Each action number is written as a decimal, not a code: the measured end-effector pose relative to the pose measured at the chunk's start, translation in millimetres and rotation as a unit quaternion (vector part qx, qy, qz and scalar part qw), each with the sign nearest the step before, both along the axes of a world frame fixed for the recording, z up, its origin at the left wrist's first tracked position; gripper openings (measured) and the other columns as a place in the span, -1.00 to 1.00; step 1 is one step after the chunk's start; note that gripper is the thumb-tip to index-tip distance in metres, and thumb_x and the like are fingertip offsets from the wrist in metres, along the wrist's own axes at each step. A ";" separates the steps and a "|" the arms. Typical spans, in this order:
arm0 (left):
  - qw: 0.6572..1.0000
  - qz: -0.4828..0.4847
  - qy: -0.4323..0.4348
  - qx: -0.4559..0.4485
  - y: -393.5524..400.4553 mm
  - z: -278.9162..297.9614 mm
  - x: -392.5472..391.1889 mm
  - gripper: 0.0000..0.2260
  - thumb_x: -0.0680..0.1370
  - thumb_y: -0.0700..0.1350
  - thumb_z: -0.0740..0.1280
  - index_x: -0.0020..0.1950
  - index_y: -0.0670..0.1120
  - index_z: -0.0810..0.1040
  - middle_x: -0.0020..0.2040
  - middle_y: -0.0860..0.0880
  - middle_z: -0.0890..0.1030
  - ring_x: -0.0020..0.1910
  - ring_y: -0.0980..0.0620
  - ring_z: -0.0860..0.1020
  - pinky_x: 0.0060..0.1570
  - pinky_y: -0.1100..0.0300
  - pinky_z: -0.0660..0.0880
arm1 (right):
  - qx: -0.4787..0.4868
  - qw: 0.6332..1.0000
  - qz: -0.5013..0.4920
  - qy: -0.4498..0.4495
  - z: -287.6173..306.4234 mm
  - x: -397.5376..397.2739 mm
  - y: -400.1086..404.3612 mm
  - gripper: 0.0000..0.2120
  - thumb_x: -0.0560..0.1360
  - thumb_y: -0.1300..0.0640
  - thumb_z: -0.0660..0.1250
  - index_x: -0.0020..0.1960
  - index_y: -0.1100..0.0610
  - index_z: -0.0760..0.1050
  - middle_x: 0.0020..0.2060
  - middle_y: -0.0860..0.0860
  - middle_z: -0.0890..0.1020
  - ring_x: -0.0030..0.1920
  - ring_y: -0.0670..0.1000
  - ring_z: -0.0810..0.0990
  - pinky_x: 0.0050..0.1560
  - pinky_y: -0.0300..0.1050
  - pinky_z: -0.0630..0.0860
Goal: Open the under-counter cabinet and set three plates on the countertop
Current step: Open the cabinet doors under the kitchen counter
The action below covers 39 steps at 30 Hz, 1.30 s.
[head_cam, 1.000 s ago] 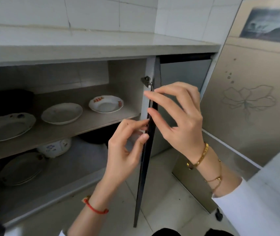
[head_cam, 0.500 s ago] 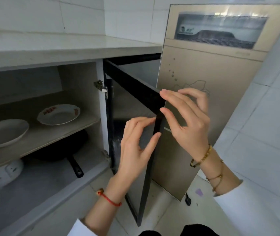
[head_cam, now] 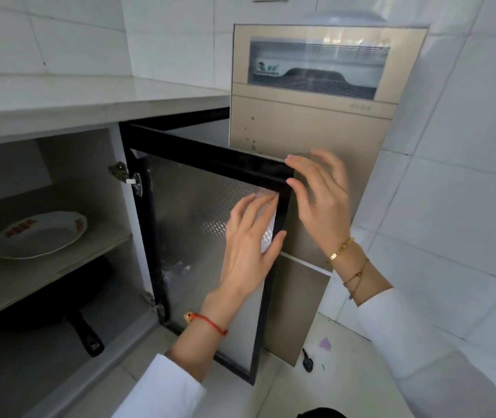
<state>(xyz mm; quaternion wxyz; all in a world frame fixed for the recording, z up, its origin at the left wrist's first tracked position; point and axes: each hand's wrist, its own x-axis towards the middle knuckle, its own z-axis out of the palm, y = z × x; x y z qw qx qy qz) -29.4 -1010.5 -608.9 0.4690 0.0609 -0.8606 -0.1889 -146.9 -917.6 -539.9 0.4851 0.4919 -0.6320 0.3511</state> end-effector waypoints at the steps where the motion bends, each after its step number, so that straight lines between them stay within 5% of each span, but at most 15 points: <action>1: 1.000 0.004 -0.009 -0.002 -1.2 -0.8 -5.0 -0.51 0.57 0.02 0.29 0.48 -0.06 0.34 0.45 0.04 0.37 0.49 -0.05 0.22 0.45 -0.01 0.23 | 0.001 1.000 -0.004 0.000 -1.0 -4.5 -1.4 -0.78 0.60 0.18 0.25 0.21 0.13 0.56 0.12 -0.05 0.65 0.29 0.03 0.43 0.26 0.04 0.45; 8: 0.996 0.005 -0.086 0.005 0.2 -20.3 -35.3 -0.31 0.58 0.05 0.24 0.58 0.06 -0.10 0.60 0.15 -0.12 0.58 0.07 -0.14 0.48 -0.10 -0.13 | -0.015 0.999 -0.039 -0.015 -3.8 -22.5 -6.6 -0.75 0.61 0.15 0.23 0.25 0.07 0.55 0.21 -0.09 0.61 0.35 -0.05 0.43 0.39 -0.19 0.35; 11: 0.995 0.014 -0.095 0.001 0.6 -24.9 -42.0 -0.26 0.57 0.02 0.26 0.58 0.07 -0.15 0.59 0.15 -0.17 0.58 0.06 -0.18 0.45 -0.16 -0.16 | -0.017 0.998 -0.043 -0.039 -4.0 -23.3 -6.8 -0.75 0.60 0.13 0.25 0.25 0.04 0.56 0.22 -0.06 0.60 0.34 -0.05 0.45 0.37 -0.23 0.36; 20: 0.994 0.004 -0.106 -0.003 1.3 -22.8 -21.9 -0.28 0.58 -0.04 0.24 0.58 0.07 -0.18 0.59 0.15 -0.17 0.58 0.09 -0.19 0.49 -0.20 -0.11 | -0.002 0.999 -0.015 -0.051 2.3 -7.0 0.9 -0.74 0.57 0.09 0.30 0.23 0.07 0.58 0.20 -0.01 0.63 0.30 -0.01 0.50 0.28 -0.10 0.45; 27: 0.993 0.000 -0.119 -0.017 -2.6 -17.1 3.6 -0.34 0.60 -0.03 0.17 0.58 0.09 -0.16 0.59 0.18 -0.17 0.58 0.11 -0.18 0.51 -0.24 -0.05 | -0.029 0.997 -0.001 -0.074 5.6 15.3 2.7 -0.68 0.54 0.06 0.33 0.27 0.12 0.54 0.22 0.05 0.56 0.27 0.04 0.48 0.31 -0.20 0.36; 32: 0.995 0.012 -0.098 0.005 -11.7 -9.3 33.5 -0.37 0.62 -0.02 0.17 0.58 0.10 -0.13 0.59 0.18 -0.10 0.58 0.13 -0.15 0.53 -0.18 -0.03 | -0.048 0.996 0.060 -0.034 5.9 43.2 -6.7 -0.72 0.56 0.11 0.33 0.23 0.19 0.55 0.17 0.01 0.61 0.22 0.03 0.50 0.20 0.05 0.52; 39: 0.990 0.105 -0.066 0.065 -44.7 -3.5 115.7 -0.48 0.62 0.03 0.18 0.56 0.02 0.13 0.56 0.07 0.18 0.56 0.12 0.09 0.50 -0.08 0.18 | 0.065 0.965 0.222 -0.127 -14.8 102.0 -48.3 -0.70 0.61 0.10 0.23 0.30 0.15 0.48 0.18 0.01 0.59 0.23 -0.09 0.52 0.29 -0.24 0.44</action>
